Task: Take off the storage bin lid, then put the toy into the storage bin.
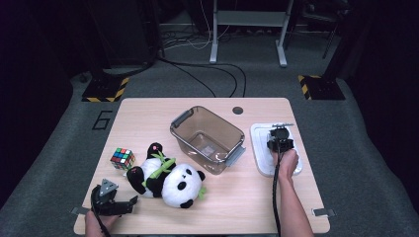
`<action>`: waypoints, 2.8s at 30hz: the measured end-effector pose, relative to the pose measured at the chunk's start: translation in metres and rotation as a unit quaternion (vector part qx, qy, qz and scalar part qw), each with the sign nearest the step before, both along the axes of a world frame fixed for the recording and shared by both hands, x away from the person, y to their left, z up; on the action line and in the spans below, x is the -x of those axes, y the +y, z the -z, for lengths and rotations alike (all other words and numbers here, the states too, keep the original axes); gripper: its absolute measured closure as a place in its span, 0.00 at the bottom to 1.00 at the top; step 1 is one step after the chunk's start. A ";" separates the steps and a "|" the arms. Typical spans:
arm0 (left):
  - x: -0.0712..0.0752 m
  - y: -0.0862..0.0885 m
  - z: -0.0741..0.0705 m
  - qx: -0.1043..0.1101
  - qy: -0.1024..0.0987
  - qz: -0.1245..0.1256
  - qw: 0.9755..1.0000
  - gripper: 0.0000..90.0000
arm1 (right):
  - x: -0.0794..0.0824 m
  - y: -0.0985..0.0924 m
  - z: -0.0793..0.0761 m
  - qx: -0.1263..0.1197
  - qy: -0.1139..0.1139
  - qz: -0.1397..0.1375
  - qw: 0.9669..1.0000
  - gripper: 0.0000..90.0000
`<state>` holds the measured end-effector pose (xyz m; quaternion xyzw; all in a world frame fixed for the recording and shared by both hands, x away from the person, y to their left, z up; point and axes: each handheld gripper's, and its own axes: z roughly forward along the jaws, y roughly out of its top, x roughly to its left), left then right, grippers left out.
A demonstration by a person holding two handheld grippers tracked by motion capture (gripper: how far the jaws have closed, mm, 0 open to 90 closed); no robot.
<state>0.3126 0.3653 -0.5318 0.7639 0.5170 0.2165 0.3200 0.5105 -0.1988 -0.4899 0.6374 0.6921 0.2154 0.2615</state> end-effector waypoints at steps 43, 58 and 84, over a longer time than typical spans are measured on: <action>-0.001 -0.001 0.001 0.006 -0.004 -0.004 1.000 0.01 | 0.115 0.058 -0.016 -0.046 -0.050 -0.186 0.980 0.00; 0.000 -0.001 0.001 0.005 -0.005 -0.005 1.000 0.01 | 0.139 0.081 0.039 -0.054 -0.033 -0.234 0.970 0.00; 0.005 0.009 -0.032 0.026 -0.001 -0.023 0.999 0.00 | 0.139 0.079 0.040 -0.057 -0.039 -0.236 0.969 0.00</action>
